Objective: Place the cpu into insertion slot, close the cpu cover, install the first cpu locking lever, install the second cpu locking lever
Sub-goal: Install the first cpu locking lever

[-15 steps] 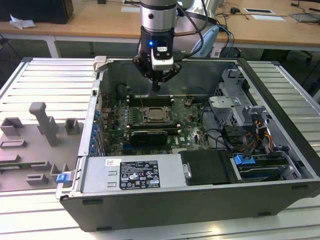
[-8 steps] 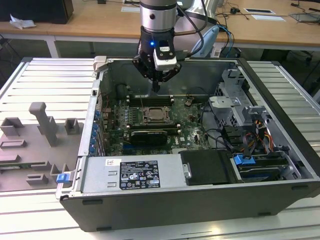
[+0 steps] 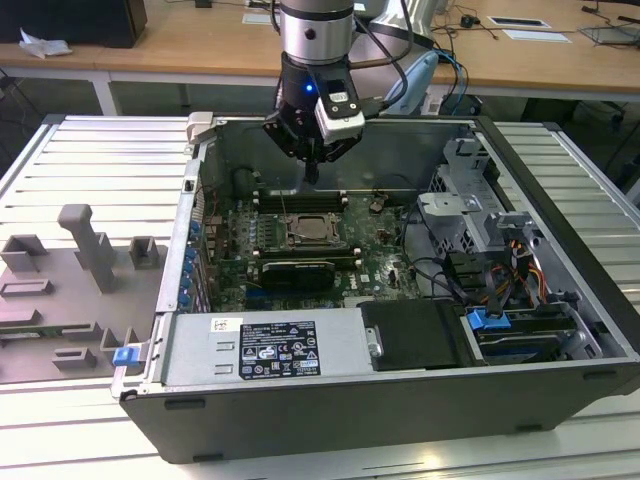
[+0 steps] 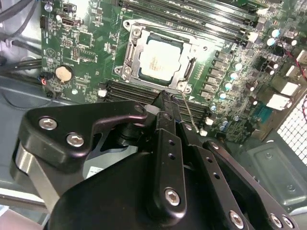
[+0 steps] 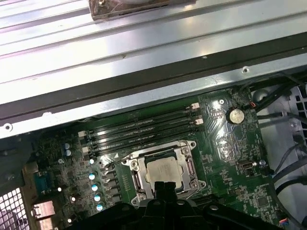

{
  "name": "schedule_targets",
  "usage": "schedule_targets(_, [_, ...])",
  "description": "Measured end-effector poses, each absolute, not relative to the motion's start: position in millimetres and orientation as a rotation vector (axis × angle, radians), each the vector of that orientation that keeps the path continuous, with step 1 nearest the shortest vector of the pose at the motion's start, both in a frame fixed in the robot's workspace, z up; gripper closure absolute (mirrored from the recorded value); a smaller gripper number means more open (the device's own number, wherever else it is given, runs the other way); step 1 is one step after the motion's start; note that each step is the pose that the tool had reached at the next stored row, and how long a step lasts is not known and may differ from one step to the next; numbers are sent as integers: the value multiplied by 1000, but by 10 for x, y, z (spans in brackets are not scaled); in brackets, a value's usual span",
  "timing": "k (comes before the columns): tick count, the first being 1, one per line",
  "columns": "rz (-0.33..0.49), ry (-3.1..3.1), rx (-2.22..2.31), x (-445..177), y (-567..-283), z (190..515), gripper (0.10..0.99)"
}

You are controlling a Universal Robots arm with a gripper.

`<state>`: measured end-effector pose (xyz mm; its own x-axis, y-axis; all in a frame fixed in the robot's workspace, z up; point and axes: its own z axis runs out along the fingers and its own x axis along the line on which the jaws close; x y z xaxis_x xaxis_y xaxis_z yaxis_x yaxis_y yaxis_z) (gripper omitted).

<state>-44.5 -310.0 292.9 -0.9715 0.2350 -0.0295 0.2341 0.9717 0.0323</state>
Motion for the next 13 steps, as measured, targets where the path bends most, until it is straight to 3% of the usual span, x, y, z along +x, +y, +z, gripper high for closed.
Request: schedule_targets(13, [47, 3103, 208, -445, -3100, 2929, 980])
